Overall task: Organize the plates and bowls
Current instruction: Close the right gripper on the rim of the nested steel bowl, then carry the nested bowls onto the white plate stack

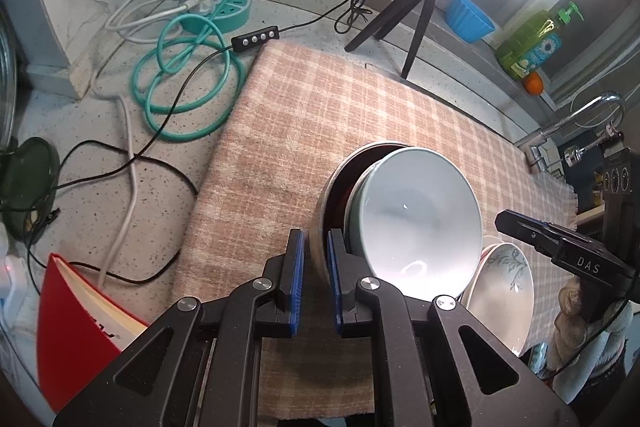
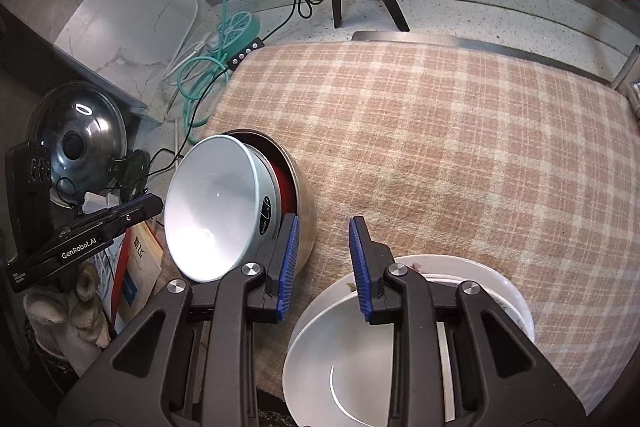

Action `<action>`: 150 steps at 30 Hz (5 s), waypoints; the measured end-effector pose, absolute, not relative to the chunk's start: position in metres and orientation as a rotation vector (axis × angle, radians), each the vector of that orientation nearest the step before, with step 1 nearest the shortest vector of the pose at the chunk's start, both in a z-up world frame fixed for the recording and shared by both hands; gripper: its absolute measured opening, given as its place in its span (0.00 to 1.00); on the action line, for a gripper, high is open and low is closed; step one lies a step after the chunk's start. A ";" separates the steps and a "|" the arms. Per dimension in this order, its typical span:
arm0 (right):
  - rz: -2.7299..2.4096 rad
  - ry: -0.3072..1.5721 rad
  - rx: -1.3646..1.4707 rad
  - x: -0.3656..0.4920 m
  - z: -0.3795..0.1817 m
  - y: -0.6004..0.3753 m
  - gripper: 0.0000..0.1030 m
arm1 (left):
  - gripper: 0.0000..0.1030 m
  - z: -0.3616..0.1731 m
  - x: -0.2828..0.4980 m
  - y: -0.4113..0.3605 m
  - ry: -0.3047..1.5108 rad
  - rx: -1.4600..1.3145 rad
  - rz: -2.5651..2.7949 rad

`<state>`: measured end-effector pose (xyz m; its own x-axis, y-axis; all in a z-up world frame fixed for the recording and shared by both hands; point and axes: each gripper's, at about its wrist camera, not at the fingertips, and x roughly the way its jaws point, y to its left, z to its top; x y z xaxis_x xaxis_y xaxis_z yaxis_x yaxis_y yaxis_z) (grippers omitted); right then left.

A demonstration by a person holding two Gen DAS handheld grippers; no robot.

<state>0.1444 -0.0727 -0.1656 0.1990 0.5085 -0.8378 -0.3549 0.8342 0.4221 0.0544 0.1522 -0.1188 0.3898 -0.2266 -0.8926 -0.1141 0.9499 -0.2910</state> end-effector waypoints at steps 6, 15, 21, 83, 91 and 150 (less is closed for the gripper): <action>0.617 1.255 0.170 0.146 -0.172 -0.070 0.26 | 0.10 -0.124 0.056 0.154 1.183 -0.348 -0.079; 0.637 1.288 0.182 0.149 -0.181 -0.063 0.26 | 0.10 -0.132 0.057 0.152 1.197 -0.357 -0.098; 0.648 1.317 0.211 0.154 -0.188 -0.062 0.26 | 0.10 -0.135 0.059 0.152 1.200 -0.350 -0.093; 0.623 1.237 0.249 0.120 -0.129 -0.142 0.11 | 0.07 -0.076 0.048 0.068 1.111 -0.268 -0.200; 0.597 1.253 0.268 0.106 -0.132 -0.183 0.11 | 0.07 -0.078 0.036 0.034 1.134 -0.264 -0.242; 0.572 1.294 0.218 0.074 -0.152 -0.235 0.12 | 0.11 -0.102 0.004 -0.019 1.209 -0.211 -0.257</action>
